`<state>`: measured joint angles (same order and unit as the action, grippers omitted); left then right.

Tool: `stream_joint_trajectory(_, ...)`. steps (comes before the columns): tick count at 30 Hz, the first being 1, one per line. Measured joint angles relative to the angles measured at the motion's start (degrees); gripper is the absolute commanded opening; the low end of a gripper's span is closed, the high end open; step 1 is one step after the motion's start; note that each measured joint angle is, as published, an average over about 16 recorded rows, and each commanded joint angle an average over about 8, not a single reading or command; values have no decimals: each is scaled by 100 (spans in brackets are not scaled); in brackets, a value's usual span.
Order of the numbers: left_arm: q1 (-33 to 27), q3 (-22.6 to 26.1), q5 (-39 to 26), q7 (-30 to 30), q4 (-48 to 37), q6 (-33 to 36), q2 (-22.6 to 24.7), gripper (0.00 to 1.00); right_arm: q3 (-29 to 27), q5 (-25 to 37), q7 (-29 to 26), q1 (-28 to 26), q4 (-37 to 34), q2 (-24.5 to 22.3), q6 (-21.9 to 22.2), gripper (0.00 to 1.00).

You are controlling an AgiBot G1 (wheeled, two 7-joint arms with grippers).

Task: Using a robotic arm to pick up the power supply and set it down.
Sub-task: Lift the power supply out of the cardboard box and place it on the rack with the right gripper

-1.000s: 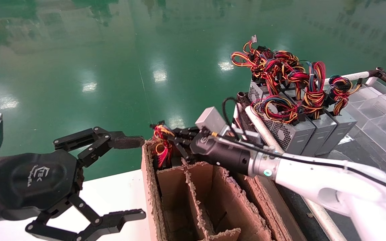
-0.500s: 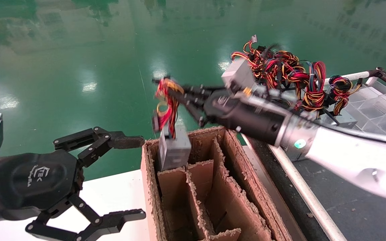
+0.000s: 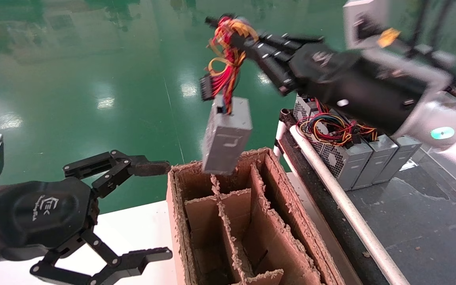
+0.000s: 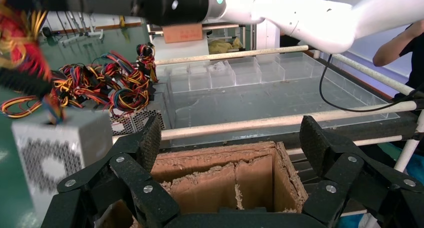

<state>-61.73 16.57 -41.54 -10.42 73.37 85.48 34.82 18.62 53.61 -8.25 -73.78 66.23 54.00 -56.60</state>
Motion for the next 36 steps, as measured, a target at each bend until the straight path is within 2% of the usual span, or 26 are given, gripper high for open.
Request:
stream_joint_trajectory(8,-1,3,2,1,0,-1,-1,100,-319,-280,-375,207,444,-846,-180,0)
stream_joint_trajectory(18,-1,6,4,3,0,-3,-3,100,-752,-672,-667,894,720,-1987,-491,0)
stream_joint_trajectory(27,-2,9,6,5,0,-4,-4,100,-1240,-1028,-617,1722,621,-2812,-583,0)
stream_joint_trajectory(36,-3,12,8,6,0,-5,-5,100,-1858,-1427,-357,2590,204,-3369,-593,0)
